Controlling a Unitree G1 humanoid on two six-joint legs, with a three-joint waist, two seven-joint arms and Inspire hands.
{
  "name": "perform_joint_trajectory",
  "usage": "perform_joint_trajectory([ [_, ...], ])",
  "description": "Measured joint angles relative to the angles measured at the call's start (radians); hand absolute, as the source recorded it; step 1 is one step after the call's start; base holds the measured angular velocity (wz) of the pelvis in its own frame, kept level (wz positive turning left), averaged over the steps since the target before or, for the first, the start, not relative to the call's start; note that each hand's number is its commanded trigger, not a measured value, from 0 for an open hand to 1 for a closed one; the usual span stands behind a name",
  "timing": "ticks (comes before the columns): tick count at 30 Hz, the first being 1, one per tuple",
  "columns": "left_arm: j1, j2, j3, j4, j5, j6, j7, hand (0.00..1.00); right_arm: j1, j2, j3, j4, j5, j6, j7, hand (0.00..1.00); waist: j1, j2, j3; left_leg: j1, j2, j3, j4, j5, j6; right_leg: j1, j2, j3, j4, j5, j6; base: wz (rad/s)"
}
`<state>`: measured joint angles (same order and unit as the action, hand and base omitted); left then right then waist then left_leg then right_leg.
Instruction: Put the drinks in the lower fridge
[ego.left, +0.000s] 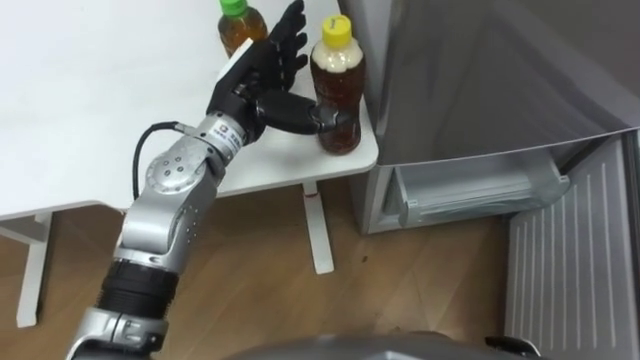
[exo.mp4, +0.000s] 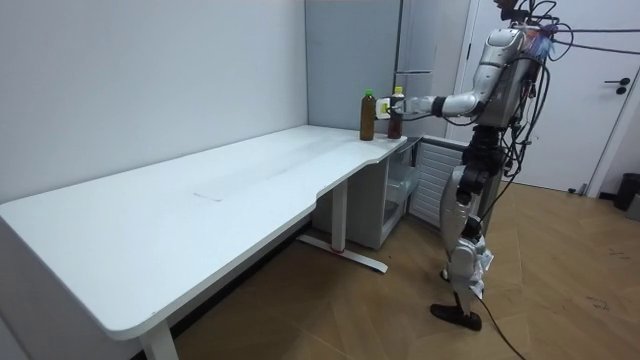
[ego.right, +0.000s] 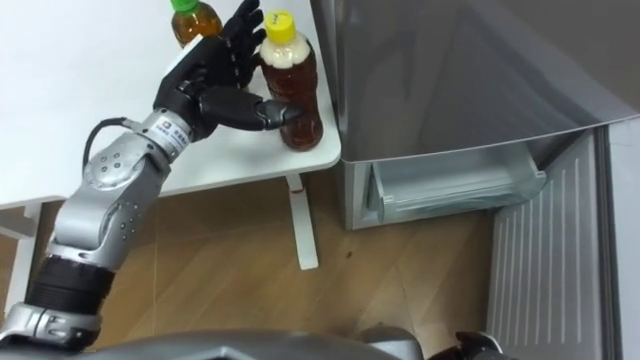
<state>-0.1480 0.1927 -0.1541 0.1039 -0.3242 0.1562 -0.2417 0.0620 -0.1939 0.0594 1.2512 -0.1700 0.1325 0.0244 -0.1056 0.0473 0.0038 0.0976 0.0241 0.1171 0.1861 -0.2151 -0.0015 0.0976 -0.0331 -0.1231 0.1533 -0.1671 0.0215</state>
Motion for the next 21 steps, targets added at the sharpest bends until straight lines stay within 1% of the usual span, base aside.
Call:
perform_joint_trajectory([
  [2,-0.003,0.000,0.000,0.034,-0.021,0.000,0.009,0.00,-0.001,0.000,0.000,-0.001,-0.004,0.000,-0.006,0.00,-0.002,0.004,0.0018,0.001,0.000,0.008,0.000,0.000,0.000,0.000,0.000,0.007,0.000,0.000,0.000,-0.07],
  [6,-0.003,0.001,0.000,0.063,-0.063,0.000,0.016,0.00,-0.001,0.000,0.001,-0.001,-0.027,0.000,-0.022,0.00,-0.005,0.008,0.0032,0.002,0.000,0.013,0.001,0.000,0.000,-0.005,0.000,0.011,0.002,0.000,0.000,-0.03],
  [9,-0.006,0.007,0.000,0.087,-0.123,0.000,0.016,0.00,-0.001,0.000,0.000,-0.002,-0.032,0.000,-0.024,0.00,-0.007,0.009,0.0058,0.001,0.001,0.017,0.000,0.000,0.000,-0.009,0.000,0.014,0.003,0.000,0.000,-0.04],
  [10,-0.013,0.006,0.000,0.112,-0.152,0.000,0.015,0.00,-0.002,0.000,0.000,-0.002,-0.032,0.000,-0.023,0.00,-0.007,0.008,0.0071,0.001,0.001,0.018,0.000,0.000,0.000,-0.009,0.000,0.015,0.003,0.000,0.000,0.00],
  [11,-0.026,0.007,-0.001,0.142,-0.178,0.000,0.015,0.00,-0.003,0.001,0.000,-0.002,-0.032,0.000,-0.023,0.00,-0.009,0.009,0.0066,0.002,0.001,0.019,0.000,0.000,0.000,-0.009,0.000,0.016,0.003,0.000,0.000,0.00],
  [15,-0.081,0.007,-0.006,0.228,-0.216,0.000,0.008,0.00,-0.012,0.006,0.003,-0.002,-0.032,0.000,-0.024,0.00,-0.011,0.005,0.0099,0.002,0.001,0.019,0.000,0.000,0.000,-0.009,0.000,0.018,0.003,0.000,0.000,0.00],
  [21,-0.107,0.009,-0.006,0.251,-0.217,0.000,0.004,0.00,-0.020,0.006,0.017,-0.002,-0.031,0.000,-0.022,0.00,-0.027,0.003,0.0122,0.001,0.000,0.020,0.000,0.000,0.000,-0.011,0.001,0.025,0.002,0.000,0.000,-0.02],
])
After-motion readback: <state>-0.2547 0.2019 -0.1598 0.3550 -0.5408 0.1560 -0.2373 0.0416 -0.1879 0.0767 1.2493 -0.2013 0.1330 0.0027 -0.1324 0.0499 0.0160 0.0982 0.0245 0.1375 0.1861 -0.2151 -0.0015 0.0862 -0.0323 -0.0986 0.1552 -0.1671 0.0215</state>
